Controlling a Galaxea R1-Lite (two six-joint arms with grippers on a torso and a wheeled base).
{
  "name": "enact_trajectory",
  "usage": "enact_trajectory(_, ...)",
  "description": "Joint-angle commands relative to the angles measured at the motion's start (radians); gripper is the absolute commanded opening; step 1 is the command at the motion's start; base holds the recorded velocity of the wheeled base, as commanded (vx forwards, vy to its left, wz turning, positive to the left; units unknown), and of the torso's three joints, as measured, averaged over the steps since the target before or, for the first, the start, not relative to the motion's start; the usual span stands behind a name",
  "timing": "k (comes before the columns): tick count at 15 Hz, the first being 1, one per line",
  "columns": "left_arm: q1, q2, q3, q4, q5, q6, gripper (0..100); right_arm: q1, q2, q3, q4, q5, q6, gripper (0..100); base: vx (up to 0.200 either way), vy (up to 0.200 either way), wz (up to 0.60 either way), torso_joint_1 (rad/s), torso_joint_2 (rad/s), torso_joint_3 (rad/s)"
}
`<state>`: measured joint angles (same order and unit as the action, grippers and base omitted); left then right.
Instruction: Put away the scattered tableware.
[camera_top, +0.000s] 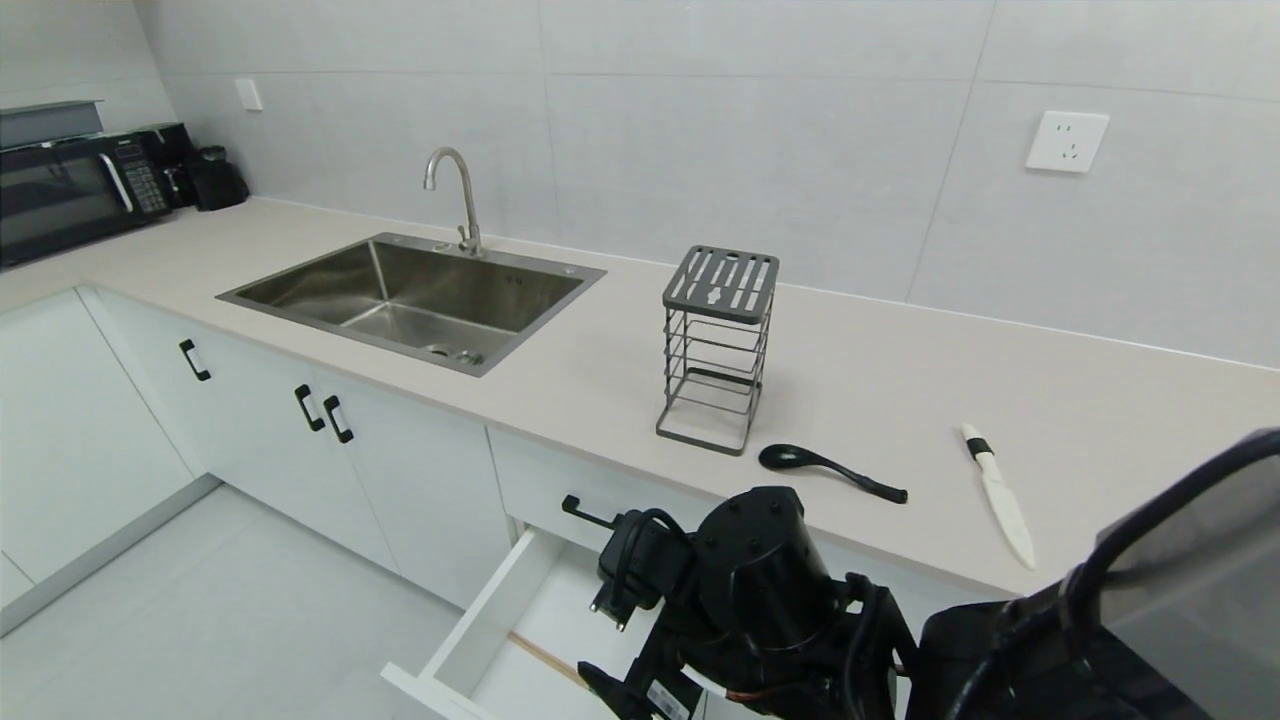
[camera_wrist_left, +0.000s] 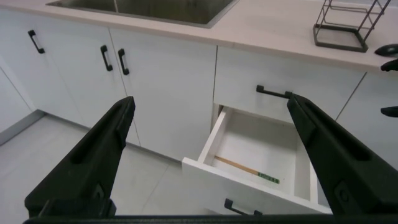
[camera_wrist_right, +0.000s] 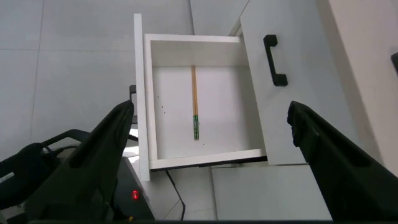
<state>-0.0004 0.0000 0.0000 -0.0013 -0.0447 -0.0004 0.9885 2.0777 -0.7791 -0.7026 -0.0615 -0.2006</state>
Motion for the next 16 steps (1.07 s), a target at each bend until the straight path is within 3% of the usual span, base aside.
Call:
enact_trajectory(1, 0.0, 0.002, 0.0, 0.0, 0.0, -0.001, 100, -0.002, 0.015, 0.0, 0.0, 0.0, 0.0, 100, 0.0, 0.0, 0.0, 0.295, -0.57, -0.271)
enact_trajectory(4, -0.001, 0.0, 0.0, 0.0, 0.0, -0.001, 100, -0.021, 0.022, -0.002, 0.012, 0.017, 0.044, 100, 0.0, 0.0, 0.0, 0.233, -0.45, -0.217)
enact_trajectory(9, 0.0, 0.002, 0.0, 0.0, 0.0, 0.0, 100, -0.064, -0.033, 0.027, 0.041, 0.088, 0.099, 100, 0.0, 0.0, 0.0, 0.014, -0.02, -0.011)
enact_trajectory(12, 0.0, 0.002, 0.0, 0.0, 0.0, -0.001, 100, -0.122, -0.153, 0.15, -0.009, 0.071, 0.205, 100, 0.0, 0.0, 0.0, 0.0, 0.0, 0.0)
enact_trajectory(16, -0.001, 0.002, 0.0, 0.0, 0.0, -0.001, 100, -0.129, -0.209, 0.316, -0.015, 0.066, 0.191, 100, 0.0, 0.0, 0.0, 0.0, 0.0, 0.0)
